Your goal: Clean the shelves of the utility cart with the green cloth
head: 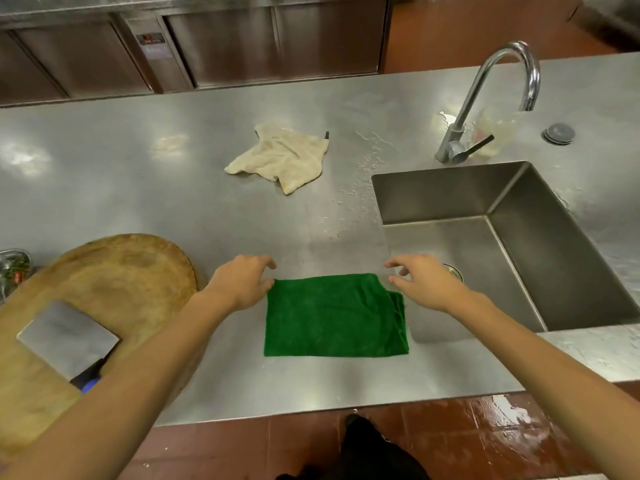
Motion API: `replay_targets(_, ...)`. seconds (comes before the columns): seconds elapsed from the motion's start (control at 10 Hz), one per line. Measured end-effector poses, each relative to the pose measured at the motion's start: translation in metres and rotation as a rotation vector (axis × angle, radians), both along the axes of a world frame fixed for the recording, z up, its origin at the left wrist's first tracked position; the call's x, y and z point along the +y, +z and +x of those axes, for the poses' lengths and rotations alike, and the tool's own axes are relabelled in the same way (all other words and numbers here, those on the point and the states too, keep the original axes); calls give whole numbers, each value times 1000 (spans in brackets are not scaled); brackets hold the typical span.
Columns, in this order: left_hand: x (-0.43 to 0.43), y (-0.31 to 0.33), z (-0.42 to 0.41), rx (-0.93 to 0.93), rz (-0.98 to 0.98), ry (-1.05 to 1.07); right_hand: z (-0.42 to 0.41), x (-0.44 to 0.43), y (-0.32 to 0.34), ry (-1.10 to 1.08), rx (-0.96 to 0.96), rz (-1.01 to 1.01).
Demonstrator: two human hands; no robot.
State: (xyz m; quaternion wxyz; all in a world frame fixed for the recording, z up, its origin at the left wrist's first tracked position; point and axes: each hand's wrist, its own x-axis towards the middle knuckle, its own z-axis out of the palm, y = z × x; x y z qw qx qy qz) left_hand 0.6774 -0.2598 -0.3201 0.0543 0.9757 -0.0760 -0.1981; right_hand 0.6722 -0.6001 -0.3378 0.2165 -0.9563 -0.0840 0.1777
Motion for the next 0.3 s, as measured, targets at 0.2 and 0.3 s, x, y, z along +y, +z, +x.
replay_targets(0.2,2,30,6,21,-538,163,-36,18,45,-230,-74,284)
replay_targets(0.3,-5,53,-1,95,-857,330,-70,37,61,-419,-190,495)
